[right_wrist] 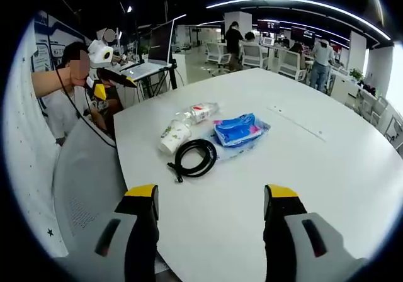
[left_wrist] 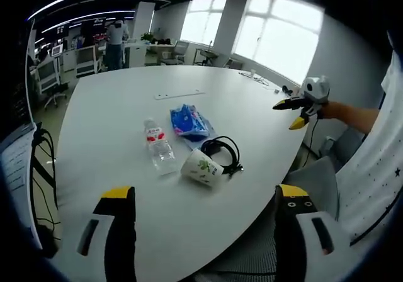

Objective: Arrange the tabletop items into an orderly group along one side of the table until the central work area is clear of visible clutter.

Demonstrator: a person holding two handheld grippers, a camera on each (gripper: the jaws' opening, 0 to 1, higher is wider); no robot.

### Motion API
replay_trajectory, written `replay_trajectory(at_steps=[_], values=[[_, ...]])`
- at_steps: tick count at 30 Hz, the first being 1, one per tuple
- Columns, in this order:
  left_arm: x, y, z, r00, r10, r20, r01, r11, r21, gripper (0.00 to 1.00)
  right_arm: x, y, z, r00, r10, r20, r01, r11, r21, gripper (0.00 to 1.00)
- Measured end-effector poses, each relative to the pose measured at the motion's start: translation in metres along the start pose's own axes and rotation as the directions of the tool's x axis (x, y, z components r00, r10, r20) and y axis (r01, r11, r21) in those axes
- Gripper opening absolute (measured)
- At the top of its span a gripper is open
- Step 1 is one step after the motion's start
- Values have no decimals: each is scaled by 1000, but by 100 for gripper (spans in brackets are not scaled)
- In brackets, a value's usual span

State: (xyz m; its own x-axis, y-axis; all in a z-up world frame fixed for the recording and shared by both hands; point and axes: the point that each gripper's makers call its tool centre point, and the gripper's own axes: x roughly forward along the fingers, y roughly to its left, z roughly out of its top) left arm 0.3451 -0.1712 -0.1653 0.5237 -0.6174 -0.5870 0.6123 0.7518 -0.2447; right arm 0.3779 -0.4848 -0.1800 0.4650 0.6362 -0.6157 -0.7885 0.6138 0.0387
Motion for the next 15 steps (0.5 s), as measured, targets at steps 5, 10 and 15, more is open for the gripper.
replay_trajectory(at_steps=[5, 10, 15], values=[[2, 2, 3, 1000, 2, 4, -2, 1000, 1, 94, 5, -5, 6, 1000, 4, 1, -4, 1000, -9, 67], [6, 5, 7, 1000, 2, 6, -2, 1000, 2, 94, 12, -14, 14, 1000, 7, 6, -7, 1000, -22, 66], [8, 8, 9, 1000, 4, 7, -4, 1000, -1, 94, 21, -21, 23, 1000, 16, 10, -16, 999, -34, 65]])
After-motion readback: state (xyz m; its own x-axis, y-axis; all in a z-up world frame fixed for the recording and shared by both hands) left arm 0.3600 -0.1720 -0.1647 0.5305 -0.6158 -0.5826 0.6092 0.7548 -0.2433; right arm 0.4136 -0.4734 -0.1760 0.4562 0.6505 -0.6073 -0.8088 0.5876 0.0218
